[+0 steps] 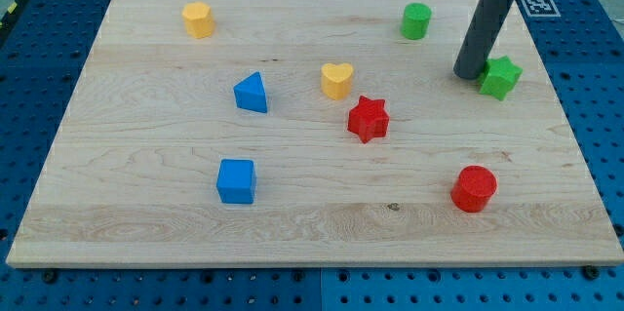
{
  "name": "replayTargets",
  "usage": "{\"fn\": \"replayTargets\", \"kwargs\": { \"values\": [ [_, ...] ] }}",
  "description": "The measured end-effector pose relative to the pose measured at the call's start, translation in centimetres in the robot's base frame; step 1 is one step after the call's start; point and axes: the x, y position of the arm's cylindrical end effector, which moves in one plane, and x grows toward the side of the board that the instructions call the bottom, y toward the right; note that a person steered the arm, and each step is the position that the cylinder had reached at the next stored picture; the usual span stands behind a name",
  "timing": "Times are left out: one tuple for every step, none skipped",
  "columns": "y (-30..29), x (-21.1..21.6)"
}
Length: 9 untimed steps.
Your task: Slide the green circle towards the green star
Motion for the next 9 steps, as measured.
{"fn": "replayTargets", "kwargs": {
  "values": [
    [-1.2,-0.9],
    [-3.7,-3.9],
    [-6.8,-4.0],
    [-9.1,-2.9],
    [-12.4,-2.7],
    [-15.7,-4.1],
    [-16.7,-5.2],
    [-17.0,-7.4],
    [-17.0,-7.8]
  ]
}}
